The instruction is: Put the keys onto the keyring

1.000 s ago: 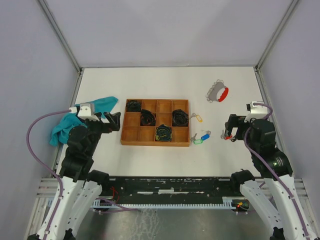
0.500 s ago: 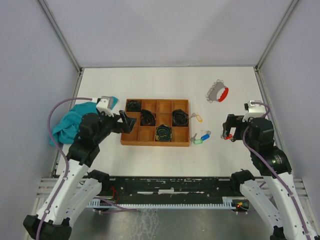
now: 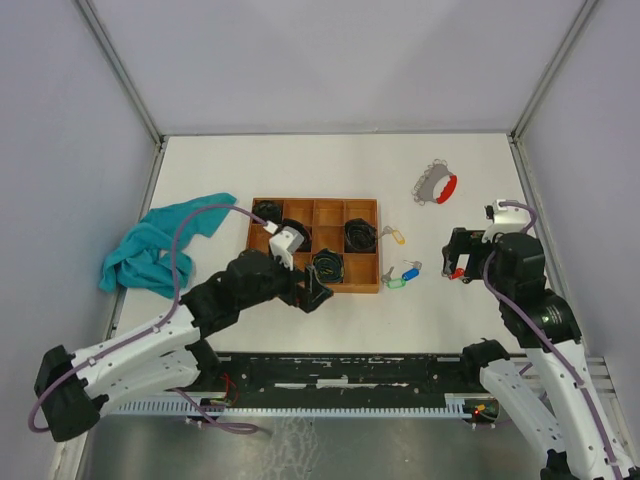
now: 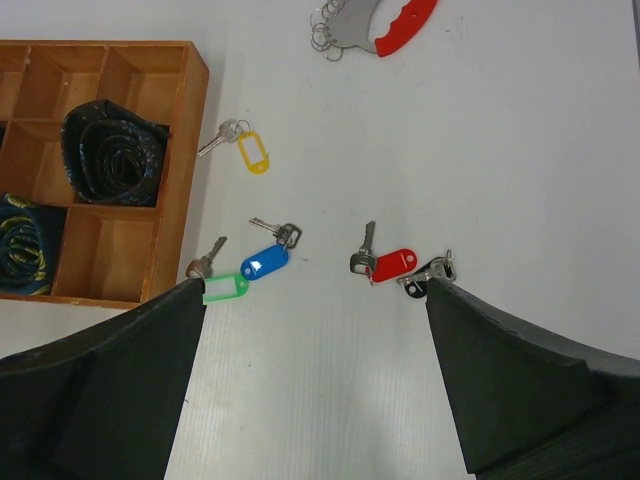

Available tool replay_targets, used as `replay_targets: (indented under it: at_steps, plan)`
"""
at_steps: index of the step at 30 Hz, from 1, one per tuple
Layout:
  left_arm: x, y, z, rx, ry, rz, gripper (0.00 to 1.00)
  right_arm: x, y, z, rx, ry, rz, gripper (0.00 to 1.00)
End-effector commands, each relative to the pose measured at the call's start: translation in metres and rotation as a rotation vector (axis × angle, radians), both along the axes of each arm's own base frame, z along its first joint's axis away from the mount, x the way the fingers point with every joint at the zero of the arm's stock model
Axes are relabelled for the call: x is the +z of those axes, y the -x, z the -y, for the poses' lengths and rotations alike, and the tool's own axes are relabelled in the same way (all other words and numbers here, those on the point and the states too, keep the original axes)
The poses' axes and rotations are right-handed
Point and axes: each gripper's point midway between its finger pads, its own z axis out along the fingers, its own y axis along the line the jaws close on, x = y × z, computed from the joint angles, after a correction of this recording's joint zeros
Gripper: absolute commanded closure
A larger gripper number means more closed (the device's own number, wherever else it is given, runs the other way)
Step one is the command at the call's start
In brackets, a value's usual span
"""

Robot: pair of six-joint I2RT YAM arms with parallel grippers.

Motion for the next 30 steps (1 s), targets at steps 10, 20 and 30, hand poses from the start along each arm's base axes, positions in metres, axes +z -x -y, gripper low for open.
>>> replay_targets:
  at_steps: [10,20,30]
  plan:
    - [-0.058,0.011,0.081,-0.02,-0.028,-0.049,0.01,0.017,-0.006,-0.004,0.009,-0.021,0.04,0.0]
    - [-0.102,-0.012,0.098,0.042,-0.128,-0.067,0.0,0.012,-0.009,-0.005,0.007,-0.013,0.013,0.0]
    - [-0.114,-0.084,0.068,0.225,-0.216,-0.004,0.01,0.005,-0.022,-0.009,-0.003,-0.012,-0.054,0.0]
